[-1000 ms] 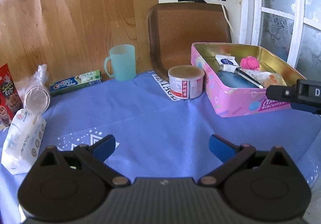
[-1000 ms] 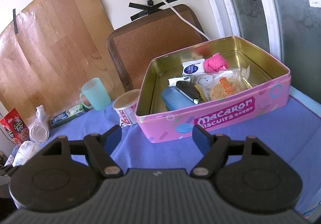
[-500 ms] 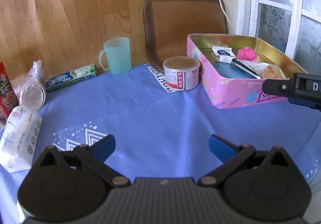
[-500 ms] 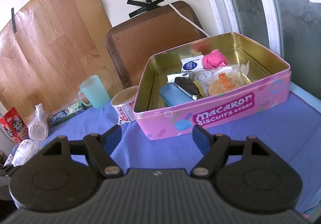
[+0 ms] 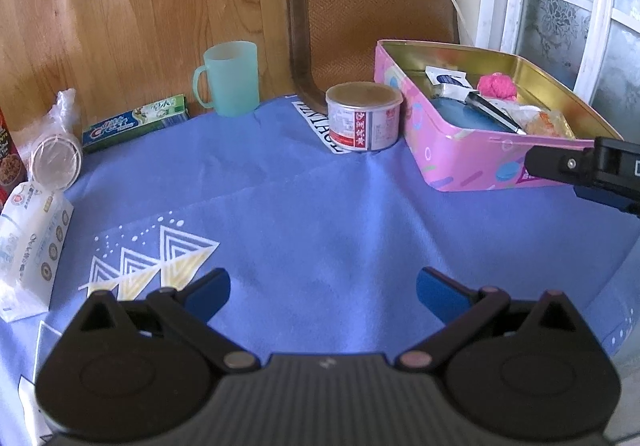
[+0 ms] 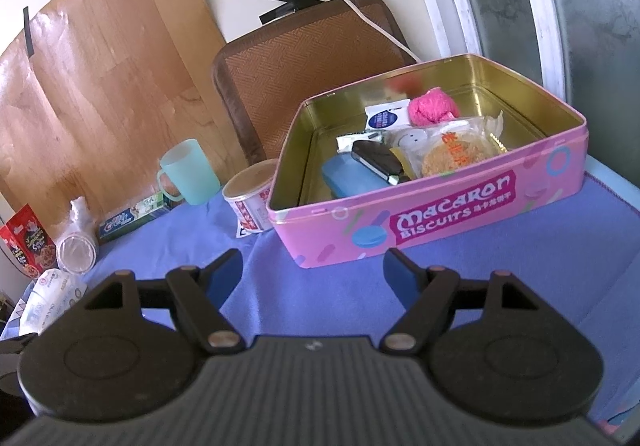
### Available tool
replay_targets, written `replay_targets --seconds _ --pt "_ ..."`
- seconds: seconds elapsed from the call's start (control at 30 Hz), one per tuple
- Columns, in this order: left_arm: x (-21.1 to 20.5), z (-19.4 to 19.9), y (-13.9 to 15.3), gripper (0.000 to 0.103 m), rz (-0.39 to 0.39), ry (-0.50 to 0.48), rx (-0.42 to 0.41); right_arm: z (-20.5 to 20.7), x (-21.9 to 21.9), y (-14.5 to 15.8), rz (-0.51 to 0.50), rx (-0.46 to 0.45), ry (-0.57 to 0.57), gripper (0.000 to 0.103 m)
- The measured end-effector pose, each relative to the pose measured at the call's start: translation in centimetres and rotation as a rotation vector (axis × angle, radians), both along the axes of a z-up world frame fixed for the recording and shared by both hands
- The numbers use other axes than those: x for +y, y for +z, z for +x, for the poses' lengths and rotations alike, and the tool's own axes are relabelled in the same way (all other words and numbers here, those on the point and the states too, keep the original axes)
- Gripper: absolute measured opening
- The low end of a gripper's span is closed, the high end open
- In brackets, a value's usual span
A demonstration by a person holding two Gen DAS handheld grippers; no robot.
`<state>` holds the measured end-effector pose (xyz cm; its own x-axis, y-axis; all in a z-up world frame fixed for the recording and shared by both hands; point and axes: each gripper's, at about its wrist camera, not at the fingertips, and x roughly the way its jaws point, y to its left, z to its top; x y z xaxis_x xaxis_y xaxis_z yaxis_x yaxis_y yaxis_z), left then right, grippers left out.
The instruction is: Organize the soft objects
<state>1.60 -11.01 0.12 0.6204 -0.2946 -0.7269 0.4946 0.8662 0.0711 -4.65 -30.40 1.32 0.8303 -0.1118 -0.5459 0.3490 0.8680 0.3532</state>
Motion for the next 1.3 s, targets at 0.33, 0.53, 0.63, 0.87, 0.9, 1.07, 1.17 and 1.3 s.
replay_targets --seconds 0.33,0.53,0.63,0.87,0.9,1.07,1.17,1.3 --pt "-0.1 0.0 -0.1 0.103 0.006 0.002 0.006 -0.1 0.1 0.1 -0.017 -0.005 0.010 0.079" --pt "-0.2 0.2 -0.2 0.103 0.010 0.005 0.016 -0.1 0.0 0.1 -0.018 -0.008 0.005 0.079" --pt "-0.4 0.2 -0.3 0.103 0.013 0.003 0.018 -0.2 -0.1 0.0 -0.017 -0.010 0.004 0.079" --pt "-1.2 0.2 -0.5 0.103 0.024 -0.003 0.024 -0.6 -0.5 0.0 -0.020 -0.022 -0.008 0.079" --pt "-1.4 0.2 -0.6 0.103 0.027 -0.005 0.025 -0.7 -0.5 0.1 -0.023 -0.027 -0.011 0.079" --pt "-2.5 0.1 -0.8 0.103 0.043 -0.020 0.034 -1.2 -1.3 0.1 -0.017 -0.051 -0.026 0.079" --pt "-3.1 0.1 -1.0 0.103 0.050 -0.025 0.041 -1.2 -1.9 -0.1 -0.007 -0.054 -0.028 0.079" --pt "-3.5 0.1 -1.0 0.103 0.053 -0.028 0.050 -1.2 -2.4 -0.5 0.011 -0.047 -0.028 0.079"
